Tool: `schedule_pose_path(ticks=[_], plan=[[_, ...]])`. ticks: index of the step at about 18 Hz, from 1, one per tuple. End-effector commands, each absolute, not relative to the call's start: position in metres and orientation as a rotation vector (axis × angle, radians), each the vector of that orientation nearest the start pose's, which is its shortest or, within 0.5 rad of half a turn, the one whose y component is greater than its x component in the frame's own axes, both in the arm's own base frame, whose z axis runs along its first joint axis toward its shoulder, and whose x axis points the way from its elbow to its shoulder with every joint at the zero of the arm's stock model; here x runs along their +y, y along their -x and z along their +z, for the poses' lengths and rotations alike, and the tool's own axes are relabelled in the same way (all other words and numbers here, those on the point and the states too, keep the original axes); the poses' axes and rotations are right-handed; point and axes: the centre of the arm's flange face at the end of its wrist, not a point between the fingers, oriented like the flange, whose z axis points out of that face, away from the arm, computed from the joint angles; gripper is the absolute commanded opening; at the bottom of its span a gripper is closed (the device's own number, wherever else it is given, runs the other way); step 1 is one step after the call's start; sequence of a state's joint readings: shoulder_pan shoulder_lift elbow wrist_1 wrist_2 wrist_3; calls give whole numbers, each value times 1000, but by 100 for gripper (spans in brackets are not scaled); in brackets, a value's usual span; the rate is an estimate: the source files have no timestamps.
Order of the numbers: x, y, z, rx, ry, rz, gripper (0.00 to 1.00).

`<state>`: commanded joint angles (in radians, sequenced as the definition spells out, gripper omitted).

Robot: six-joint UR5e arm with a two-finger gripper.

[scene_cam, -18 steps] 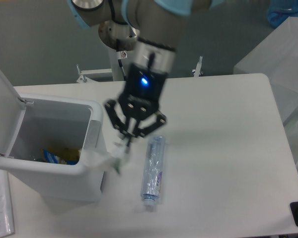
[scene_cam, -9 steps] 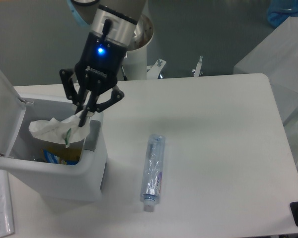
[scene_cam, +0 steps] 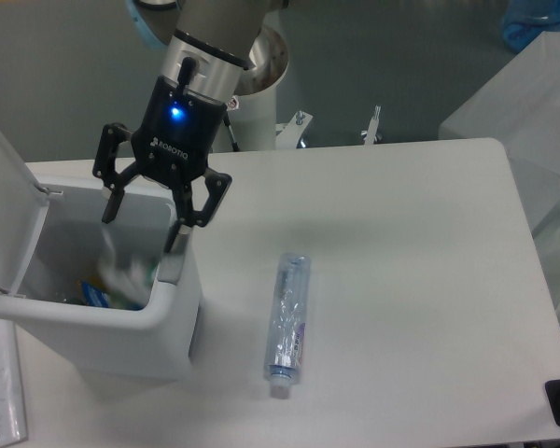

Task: Place the trash in the trash can
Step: 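Move the open gripper over the clear plastic bottle and lower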

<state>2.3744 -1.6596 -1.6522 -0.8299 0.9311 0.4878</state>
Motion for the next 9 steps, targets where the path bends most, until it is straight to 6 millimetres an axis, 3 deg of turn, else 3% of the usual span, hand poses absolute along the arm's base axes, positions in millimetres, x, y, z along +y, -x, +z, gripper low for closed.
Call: schedule_pose_path(ticks=[5, 9], plan=[[525, 369, 481, -383, 2305, -213, 100], [541, 420, 433, -519, 2329, -268, 100]])
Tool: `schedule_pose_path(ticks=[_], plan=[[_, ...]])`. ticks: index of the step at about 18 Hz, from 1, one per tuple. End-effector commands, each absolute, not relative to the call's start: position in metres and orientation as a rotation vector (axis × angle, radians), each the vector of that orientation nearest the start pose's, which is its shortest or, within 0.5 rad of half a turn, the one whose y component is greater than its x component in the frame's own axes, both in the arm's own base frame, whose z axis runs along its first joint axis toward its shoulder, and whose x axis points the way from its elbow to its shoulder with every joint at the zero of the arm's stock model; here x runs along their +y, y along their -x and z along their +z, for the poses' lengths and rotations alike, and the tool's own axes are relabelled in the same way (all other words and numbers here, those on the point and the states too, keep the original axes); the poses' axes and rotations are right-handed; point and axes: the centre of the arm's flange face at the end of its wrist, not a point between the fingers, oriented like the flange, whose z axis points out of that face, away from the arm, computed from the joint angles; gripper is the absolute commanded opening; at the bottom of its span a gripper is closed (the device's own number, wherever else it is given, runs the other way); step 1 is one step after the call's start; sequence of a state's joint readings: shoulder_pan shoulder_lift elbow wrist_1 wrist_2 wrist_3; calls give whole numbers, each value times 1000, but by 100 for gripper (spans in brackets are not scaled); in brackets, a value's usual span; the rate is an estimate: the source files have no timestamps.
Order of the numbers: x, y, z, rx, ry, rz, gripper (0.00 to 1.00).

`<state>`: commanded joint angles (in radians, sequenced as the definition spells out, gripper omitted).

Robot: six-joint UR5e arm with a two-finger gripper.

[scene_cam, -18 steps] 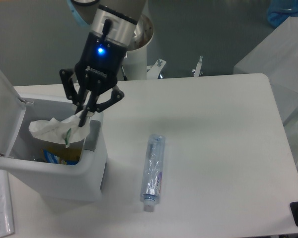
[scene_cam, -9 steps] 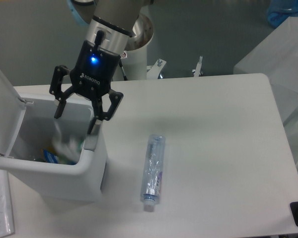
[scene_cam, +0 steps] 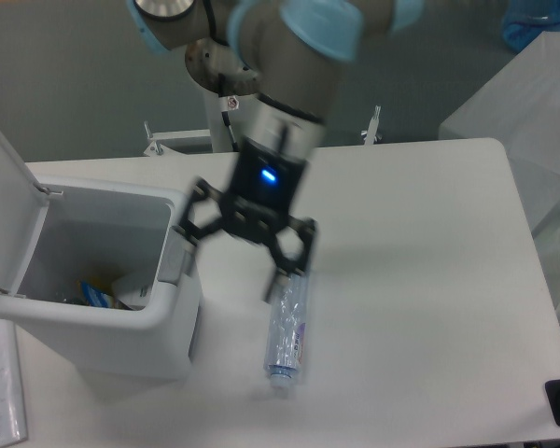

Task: Place the trash in the trash can
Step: 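Move the open gripper over the clear plastic bottle and lower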

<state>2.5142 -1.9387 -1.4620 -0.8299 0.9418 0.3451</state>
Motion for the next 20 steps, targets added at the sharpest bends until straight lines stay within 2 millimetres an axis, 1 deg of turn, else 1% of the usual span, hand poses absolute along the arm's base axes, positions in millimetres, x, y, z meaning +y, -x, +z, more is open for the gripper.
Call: schedule_pose_path(ticks=[2, 5, 7, 9, 11, 14, 16, 17, 20], plan=[[549, 437, 411, -556, 2369, -245, 100], [565, 458, 394, -569, 2404, -211, 100], [575, 472, 381, -593, 2432, -247, 100], [584, 481, 363, -629, 2490, -300, 100], [593, 478, 342, -644, 2571, -305, 100], [611, 470, 303, -638, 2694, -272, 100], [622, 460, 280, -641, 2781, -281, 100], [626, 454, 273, -633, 2823, -290, 100], [628, 443, 251, -577, 2924, -302, 100]])
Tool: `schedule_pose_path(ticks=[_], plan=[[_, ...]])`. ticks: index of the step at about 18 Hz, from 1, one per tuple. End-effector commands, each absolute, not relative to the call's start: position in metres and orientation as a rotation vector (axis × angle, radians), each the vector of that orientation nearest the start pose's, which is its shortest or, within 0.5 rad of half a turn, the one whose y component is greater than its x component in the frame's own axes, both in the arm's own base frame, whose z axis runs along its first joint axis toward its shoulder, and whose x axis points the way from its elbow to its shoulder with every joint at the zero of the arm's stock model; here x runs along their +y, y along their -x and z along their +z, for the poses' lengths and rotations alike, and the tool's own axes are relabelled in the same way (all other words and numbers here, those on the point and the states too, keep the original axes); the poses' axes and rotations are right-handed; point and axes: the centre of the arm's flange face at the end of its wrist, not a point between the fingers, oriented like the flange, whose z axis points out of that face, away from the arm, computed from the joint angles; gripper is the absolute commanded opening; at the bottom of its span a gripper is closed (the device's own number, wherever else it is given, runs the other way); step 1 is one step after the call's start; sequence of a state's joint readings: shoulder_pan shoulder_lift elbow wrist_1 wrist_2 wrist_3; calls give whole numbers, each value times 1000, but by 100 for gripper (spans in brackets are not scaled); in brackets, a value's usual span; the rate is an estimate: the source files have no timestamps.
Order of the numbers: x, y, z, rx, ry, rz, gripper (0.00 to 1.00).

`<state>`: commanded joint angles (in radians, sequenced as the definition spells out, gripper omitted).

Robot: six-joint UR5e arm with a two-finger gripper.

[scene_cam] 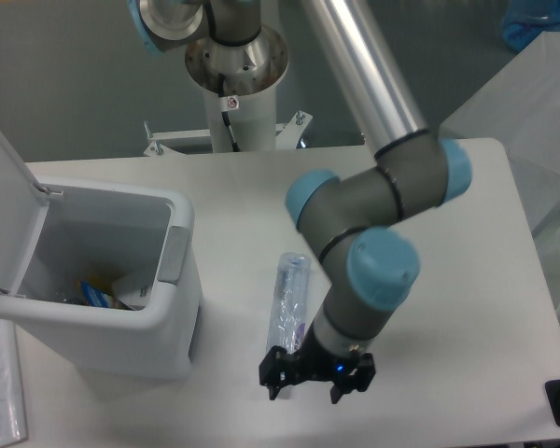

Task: Place the trash in the trash can
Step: 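Move the open gripper over the clear plastic bottle and lower, then close the gripper around the bottle's cap end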

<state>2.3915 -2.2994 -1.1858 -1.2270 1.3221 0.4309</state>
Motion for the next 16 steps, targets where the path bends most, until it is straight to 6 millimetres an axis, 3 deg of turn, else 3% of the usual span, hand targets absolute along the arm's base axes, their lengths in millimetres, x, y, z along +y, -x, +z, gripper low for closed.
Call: schedule_pose_path(ticks=[6, 10, 16], plan=[[634, 434, 206, -565, 3059, -239, 100], [637, 431, 196, -556, 3079, -224, 96], [637, 431, 191, -556, 3094, -206, 55]])
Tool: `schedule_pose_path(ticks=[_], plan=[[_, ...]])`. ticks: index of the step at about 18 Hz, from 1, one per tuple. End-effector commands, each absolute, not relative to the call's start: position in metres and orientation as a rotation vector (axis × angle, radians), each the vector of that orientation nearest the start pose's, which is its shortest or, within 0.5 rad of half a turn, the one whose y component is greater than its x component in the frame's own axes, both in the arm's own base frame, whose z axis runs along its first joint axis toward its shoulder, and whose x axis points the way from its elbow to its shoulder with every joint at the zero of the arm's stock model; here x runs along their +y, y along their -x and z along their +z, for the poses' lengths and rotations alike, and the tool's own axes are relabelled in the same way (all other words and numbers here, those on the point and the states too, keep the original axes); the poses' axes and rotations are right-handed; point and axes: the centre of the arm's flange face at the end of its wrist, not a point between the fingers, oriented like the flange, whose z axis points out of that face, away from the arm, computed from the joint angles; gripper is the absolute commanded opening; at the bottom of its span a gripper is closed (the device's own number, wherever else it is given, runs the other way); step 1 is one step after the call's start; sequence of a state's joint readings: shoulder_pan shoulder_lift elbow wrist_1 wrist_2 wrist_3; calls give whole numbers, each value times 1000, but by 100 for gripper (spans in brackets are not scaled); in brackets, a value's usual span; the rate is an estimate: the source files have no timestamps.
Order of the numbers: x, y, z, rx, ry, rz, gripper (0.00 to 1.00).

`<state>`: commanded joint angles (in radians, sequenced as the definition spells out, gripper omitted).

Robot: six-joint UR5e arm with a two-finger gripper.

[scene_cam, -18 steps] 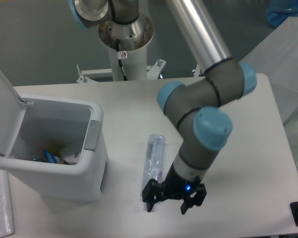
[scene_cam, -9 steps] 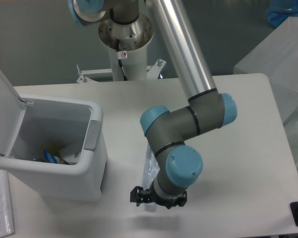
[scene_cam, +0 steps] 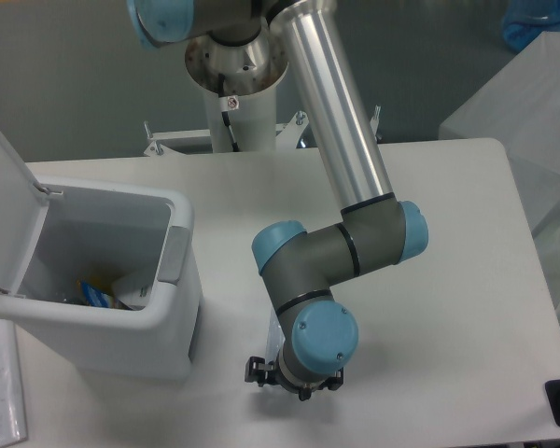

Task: Place the trash in the trash can
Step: 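Close the gripper around the bottle's cap end, then lift the bottle and carry it over the trash bin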

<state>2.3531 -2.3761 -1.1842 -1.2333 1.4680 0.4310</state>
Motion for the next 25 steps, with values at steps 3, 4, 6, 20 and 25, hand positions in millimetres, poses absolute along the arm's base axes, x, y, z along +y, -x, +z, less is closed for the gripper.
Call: schedule_pose_path(ticks=[3, 4, 6, 20, 25], plan=[[637, 431, 192, -556, 3094, -206, 34], [637, 431, 192, -556, 3094, -206, 29], [638, 430, 193, -555, 3093, -204, 17], [620, 428, 337, -547, 2874, -154, 3], [602, 434, 427, -502, 2624, -133, 3]])
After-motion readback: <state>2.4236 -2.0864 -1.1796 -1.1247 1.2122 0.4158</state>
